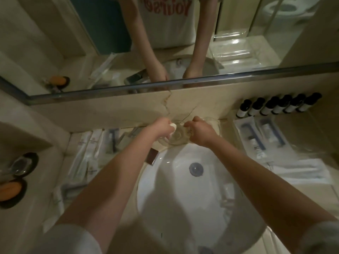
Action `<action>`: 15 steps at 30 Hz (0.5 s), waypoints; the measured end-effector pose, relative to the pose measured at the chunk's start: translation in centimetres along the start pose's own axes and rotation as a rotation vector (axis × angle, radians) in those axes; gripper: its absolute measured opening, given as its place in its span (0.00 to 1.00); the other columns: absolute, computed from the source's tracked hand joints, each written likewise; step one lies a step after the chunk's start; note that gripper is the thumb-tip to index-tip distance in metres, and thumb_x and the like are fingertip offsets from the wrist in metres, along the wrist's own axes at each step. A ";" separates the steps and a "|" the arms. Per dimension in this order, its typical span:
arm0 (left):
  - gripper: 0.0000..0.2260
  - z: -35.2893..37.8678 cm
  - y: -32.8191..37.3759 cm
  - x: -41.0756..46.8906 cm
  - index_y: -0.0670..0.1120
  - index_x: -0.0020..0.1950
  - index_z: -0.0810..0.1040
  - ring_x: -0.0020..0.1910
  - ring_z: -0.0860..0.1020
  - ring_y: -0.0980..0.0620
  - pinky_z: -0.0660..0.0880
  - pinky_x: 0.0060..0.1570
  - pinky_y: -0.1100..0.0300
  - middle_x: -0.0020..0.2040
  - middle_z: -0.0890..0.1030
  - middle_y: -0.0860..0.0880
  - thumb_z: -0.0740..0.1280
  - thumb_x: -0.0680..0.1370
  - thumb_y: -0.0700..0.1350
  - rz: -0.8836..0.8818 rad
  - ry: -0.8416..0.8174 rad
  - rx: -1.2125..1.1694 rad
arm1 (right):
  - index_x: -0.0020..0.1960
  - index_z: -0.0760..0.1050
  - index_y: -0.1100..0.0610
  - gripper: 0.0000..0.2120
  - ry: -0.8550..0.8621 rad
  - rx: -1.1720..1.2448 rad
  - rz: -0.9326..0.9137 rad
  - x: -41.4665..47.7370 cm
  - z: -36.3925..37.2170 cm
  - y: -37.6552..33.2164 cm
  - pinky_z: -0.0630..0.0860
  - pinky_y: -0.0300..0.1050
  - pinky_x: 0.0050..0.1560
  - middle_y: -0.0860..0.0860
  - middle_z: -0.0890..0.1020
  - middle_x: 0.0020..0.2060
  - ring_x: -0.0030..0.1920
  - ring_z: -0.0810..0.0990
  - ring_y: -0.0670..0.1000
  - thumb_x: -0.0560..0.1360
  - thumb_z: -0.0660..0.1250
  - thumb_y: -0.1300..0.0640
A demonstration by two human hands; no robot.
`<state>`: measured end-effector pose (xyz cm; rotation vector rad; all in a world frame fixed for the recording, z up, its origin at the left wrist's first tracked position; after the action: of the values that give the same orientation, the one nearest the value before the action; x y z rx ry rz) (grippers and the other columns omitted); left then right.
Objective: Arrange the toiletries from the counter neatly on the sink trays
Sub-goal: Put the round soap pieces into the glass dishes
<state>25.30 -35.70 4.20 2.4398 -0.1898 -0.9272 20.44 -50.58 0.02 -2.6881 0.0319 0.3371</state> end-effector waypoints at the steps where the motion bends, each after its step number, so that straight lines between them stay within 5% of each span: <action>1: 0.09 0.1 0.1 0.7 0.38 0.55 0.73 0.29 0.73 0.50 0.66 0.28 0.62 0.33 0.76 0.46 0.58 0.77 0.39 -0.020 -0.005 0.015 | 0.66 0.72 0.52 0.26 -0.015 -0.006 -0.014 0.6 0.0 0.0 0.76 0.49 0.52 0.56 0.73 0.57 0.54 0.77 0.59 0.69 0.67 0.63; 6: 0.12 1.1 0.0 3.5 0.34 0.58 0.74 0.43 0.82 0.41 0.73 0.33 0.58 0.45 0.82 0.37 0.60 0.77 0.37 -0.100 0.011 0.118 | 0.65 0.73 0.52 0.23 -0.085 -0.061 -0.047 3.2 0.3 0.0 0.73 0.51 0.61 0.57 0.70 0.64 0.63 0.73 0.59 0.71 0.64 0.60; 10: 0.15 1.4 -1.2 4.8 0.39 0.60 0.74 0.57 0.78 0.42 0.76 0.53 0.54 0.59 0.78 0.39 0.65 0.75 0.40 -0.102 0.083 0.267 | 0.66 0.72 0.50 0.22 -0.146 -0.103 -0.078 4.1 0.9 0.3 0.69 0.47 0.65 0.55 0.67 0.68 0.68 0.68 0.57 0.73 0.63 0.59; 15: 0.17 1.8 -1.6 5.2 0.42 0.63 0.72 0.61 0.75 0.42 0.73 0.56 0.52 0.63 0.74 0.42 0.66 0.75 0.44 -0.054 0.145 0.386 | 0.67 0.72 0.51 0.24 -0.170 -0.079 -0.085 4.2 1.1 0.0 0.69 0.47 0.65 0.56 0.67 0.69 0.68 0.68 0.59 0.71 0.65 0.59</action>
<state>28.00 -36.62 -0.80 2.8680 -0.2736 -0.7901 24.31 -49.96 -1.95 -2.7178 -0.1482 0.5496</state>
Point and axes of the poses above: each hand's wrist, its own x-axis towards the middle knuckle, its own z-axis out of the palm, y = z × x, the point moved 1 cm from there along x, towards the middle knuckle
